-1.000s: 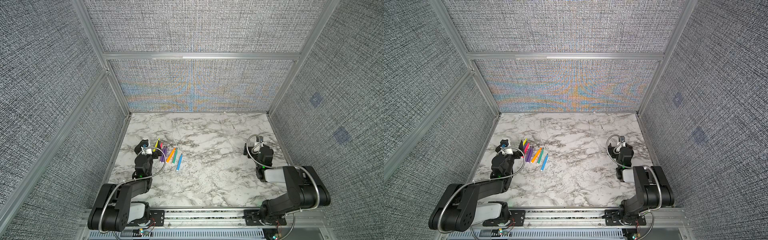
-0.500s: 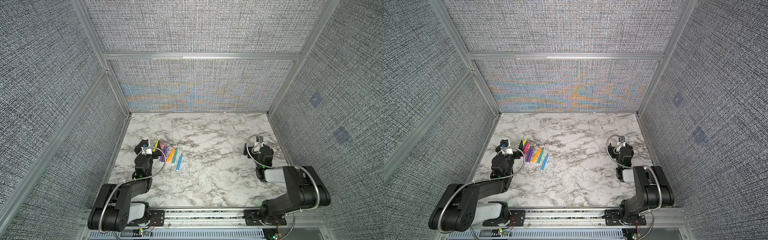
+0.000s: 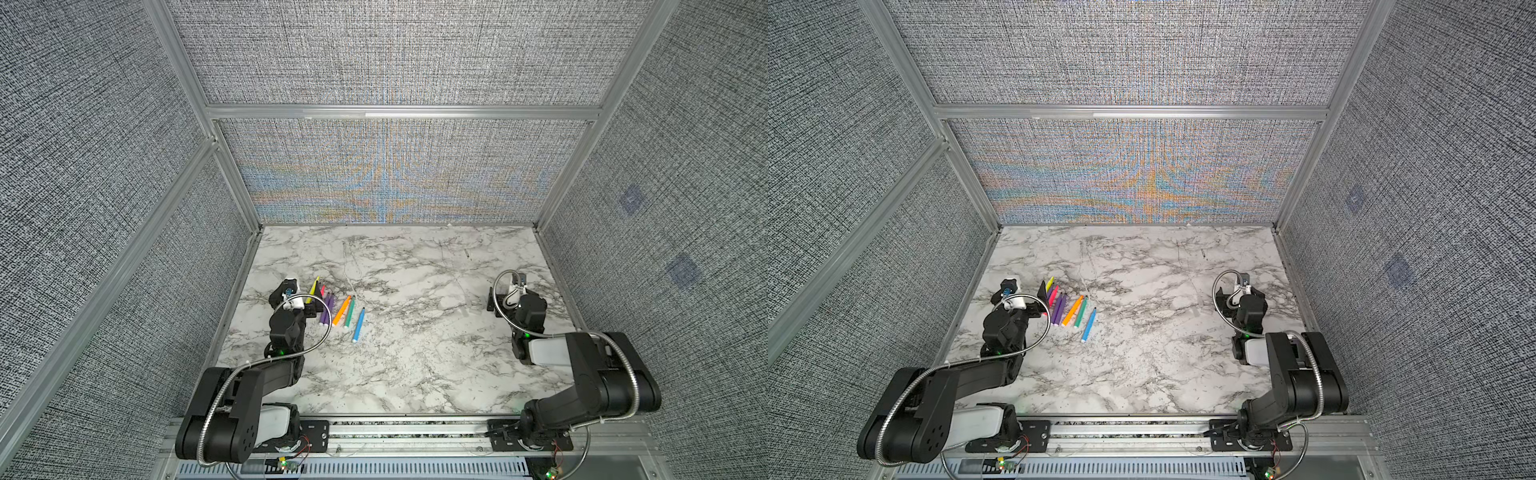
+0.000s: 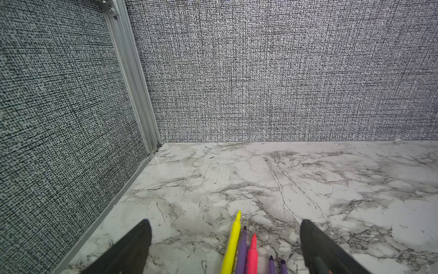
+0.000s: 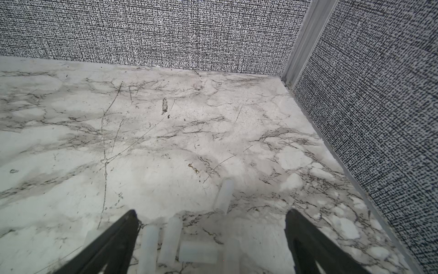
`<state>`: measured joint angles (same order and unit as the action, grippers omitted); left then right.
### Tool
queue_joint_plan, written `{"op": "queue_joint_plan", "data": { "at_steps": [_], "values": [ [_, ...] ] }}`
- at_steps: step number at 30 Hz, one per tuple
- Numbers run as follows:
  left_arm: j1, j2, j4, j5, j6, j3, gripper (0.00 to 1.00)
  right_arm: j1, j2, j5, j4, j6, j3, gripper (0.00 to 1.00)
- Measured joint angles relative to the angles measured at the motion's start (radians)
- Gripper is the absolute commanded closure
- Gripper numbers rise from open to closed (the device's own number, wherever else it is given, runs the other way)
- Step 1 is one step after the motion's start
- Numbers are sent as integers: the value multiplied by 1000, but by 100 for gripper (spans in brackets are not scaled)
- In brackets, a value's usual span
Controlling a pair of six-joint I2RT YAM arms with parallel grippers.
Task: Remove pen caps from pens
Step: Reset both arms
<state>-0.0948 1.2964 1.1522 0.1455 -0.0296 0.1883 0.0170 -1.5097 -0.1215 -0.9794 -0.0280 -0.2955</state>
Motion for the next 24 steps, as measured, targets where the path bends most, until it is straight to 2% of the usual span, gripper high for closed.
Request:
{"op": "queue_joint_plan", "data": {
  "at_steps": [4,8,24],
  "values": [
    [0,0,0,0,0,0,3,0,14,37,-56,10,62,1],
    [0,0,0,0,0,0,3,1,-3,13,-32,8,-5,1],
    [0,0,0,0,0,0,3,4,-5,-6,8,5,-21,1]
  ]
}}
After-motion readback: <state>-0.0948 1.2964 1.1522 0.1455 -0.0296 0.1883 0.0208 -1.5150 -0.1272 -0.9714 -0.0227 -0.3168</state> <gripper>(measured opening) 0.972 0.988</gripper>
